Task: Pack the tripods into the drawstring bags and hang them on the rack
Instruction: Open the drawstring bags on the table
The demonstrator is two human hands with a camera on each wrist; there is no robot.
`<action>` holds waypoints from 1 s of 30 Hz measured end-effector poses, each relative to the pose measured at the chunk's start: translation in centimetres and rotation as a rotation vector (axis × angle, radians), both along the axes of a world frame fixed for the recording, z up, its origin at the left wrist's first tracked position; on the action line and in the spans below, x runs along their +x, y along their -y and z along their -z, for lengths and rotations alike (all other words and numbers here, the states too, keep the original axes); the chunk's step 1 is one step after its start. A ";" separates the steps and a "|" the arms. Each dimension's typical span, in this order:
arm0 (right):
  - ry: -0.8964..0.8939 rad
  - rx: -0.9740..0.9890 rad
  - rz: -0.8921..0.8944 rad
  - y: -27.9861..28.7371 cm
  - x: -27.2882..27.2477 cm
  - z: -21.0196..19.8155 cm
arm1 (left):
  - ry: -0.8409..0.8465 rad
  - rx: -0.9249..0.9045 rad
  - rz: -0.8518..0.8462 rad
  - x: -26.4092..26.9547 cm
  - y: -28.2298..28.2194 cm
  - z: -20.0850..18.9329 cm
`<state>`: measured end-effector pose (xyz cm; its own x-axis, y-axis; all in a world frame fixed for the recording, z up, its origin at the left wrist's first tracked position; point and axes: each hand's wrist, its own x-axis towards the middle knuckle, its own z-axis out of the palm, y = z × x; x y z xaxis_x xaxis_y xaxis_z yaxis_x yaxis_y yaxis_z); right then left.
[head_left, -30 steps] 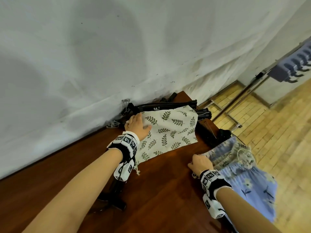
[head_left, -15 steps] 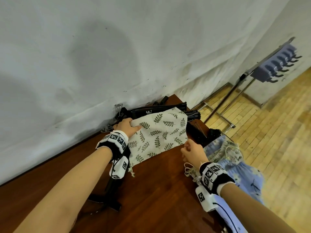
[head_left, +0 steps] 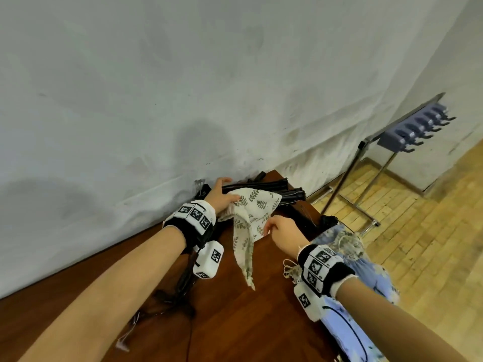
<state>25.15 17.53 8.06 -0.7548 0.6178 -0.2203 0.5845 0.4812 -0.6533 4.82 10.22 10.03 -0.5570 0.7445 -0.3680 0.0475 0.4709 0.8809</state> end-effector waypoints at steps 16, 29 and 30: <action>-0.283 0.113 -0.237 1.2 5.7 -5.0 | 0.097 -0.079 0.047 10.4 0.9 -9.2; -0.278 0.143 -0.221 -1.7 7.4 -5.9 | 0.099 -0.430 0.101 10.1 2.7 -10.2; -0.273 0.122 -0.224 -1.7 7.3 -5.9 | 0.035 -0.453 0.112 10.2 2.7 -10.3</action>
